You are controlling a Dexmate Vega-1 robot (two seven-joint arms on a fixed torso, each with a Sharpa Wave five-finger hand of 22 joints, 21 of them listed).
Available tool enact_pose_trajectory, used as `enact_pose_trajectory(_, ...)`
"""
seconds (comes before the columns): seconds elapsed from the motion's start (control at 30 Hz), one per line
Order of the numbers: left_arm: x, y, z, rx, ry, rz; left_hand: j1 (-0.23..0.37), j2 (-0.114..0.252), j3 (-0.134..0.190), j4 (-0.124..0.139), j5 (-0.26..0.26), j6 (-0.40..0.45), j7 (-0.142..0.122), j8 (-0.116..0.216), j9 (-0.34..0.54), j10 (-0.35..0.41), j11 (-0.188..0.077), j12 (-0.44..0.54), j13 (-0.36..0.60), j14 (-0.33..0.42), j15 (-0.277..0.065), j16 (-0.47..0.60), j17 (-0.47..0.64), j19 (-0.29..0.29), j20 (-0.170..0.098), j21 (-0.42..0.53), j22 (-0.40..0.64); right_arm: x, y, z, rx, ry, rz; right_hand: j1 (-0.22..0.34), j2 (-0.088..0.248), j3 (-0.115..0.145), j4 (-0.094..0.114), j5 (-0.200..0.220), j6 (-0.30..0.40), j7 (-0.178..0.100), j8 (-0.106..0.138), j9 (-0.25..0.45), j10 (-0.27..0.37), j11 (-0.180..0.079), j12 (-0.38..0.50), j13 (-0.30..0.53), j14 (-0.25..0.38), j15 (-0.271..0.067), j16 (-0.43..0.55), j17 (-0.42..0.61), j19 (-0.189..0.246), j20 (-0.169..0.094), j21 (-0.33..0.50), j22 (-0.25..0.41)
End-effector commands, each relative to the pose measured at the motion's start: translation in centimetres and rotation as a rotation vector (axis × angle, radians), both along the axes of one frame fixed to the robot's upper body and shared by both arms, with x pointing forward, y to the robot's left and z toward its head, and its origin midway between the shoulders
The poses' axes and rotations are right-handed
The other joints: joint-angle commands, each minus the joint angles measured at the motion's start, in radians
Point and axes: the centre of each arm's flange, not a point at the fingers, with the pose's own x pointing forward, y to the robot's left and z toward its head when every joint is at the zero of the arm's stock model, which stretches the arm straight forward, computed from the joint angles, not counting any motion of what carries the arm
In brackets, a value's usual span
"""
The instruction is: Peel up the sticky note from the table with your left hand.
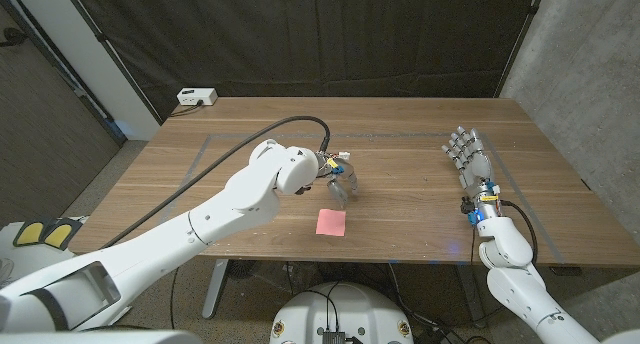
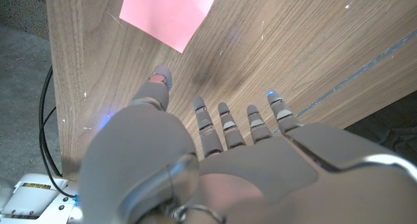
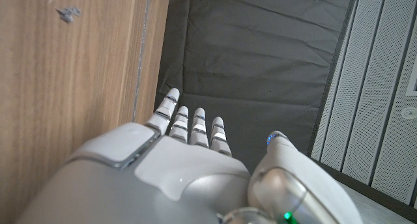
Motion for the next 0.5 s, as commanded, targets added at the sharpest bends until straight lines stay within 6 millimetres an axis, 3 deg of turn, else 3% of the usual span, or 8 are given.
enact_pose_trajectory(0.03, 0.1, -0.3, -1.5, 0.012, -0.014, 0.013, 0.016, 0.001, -0.007, 0.003, 0.003, 0.026, -0.002, 0.006, 0.003, 0.002, -0.001, 0.002, 0.006, -0.007, -0.006, -0.002, 0.004, -0.005, 0.004, -0.003, 0.002, -0.2, -0.1, -0.6, 0.004, -0.005, 0.0, -0.009, -0.002, 0.003, 0.002, -0.003, 0.007, -0.002, 0.001, 0.002, 0.006, -0.002, -0.001, 0.003, 0.005, 0.002, 0.002, 0.006, 0.01, 0.004, -0.004, 0.003)
enact_pose_trajectory(0.5, 1.1, -0.7, -2.6, 0.04, 0.053, 0.024, 0.03, 0.005, -0.021, 0.005, 0.004, 0.05, -0.008, 0.01, 0.004, 0.001, 0.002, 0.003, 0.01, -0.008, -0.006, 0.001, 0.004, -0.005, 0.002, -0.01, 0.002, -0.6, -0.2, -1.2, 0.012, -0.007, -0.008, -0.012, -0.003, 0.003, 0.002, -0.003, 0.008, -0.001, 0.0, 0.002, 0.007, -0.001, -0.002, 0.003, 0.006, 0.001, 0.001, 0.005, 0.013, 0.004, -0.007, 0.003)
